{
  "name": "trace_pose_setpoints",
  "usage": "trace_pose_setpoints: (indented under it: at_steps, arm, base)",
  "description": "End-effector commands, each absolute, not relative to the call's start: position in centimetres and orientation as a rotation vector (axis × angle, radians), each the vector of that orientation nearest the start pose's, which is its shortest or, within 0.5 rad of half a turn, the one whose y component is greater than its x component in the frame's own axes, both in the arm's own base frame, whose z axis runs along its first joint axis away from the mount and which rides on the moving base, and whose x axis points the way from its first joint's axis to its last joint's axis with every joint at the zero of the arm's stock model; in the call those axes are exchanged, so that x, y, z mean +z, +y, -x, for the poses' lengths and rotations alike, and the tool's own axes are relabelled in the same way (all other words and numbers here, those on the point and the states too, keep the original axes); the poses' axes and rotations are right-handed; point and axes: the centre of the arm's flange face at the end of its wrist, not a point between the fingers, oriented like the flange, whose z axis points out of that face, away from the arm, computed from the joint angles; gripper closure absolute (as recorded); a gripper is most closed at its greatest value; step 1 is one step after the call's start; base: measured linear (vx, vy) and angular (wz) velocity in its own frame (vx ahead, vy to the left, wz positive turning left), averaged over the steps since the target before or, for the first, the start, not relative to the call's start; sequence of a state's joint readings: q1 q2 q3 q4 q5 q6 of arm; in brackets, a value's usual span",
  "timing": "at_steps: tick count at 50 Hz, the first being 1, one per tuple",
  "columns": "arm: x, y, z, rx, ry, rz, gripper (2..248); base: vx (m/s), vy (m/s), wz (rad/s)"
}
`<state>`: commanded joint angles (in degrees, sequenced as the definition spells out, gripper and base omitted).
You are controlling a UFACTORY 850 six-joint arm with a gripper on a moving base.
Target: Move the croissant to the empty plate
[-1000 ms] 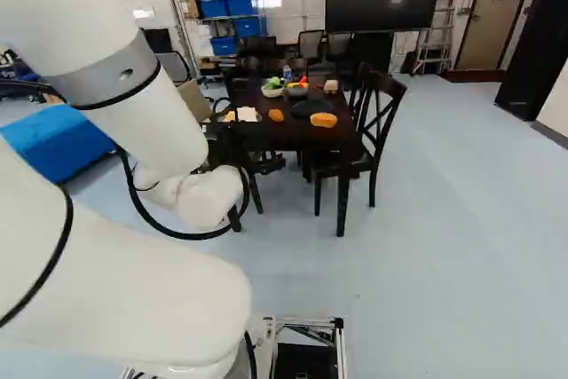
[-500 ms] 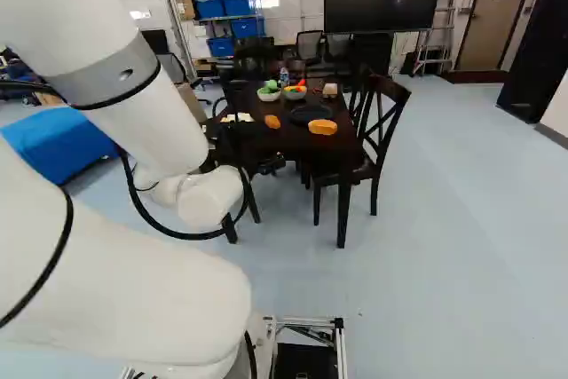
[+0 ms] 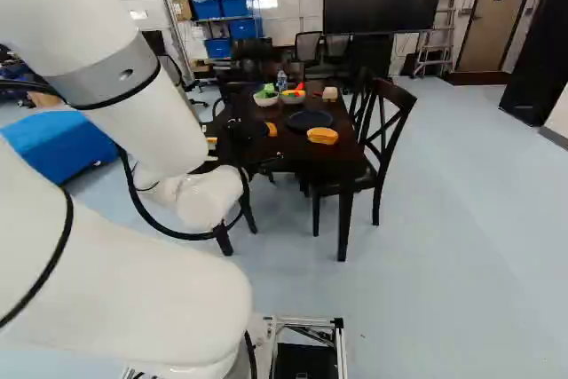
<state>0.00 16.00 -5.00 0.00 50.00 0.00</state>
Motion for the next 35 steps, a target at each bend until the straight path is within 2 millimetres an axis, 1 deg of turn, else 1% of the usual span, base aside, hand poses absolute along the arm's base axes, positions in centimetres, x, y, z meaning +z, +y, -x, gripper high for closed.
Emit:
trace_pose_setpoints:
  at_steps: [35]
  arm:
    - [36.56, 0.0, -27.03, -1.824, 0.0, 2.558, 3]
  base:
    - [0.147, -0.001, -0.012]
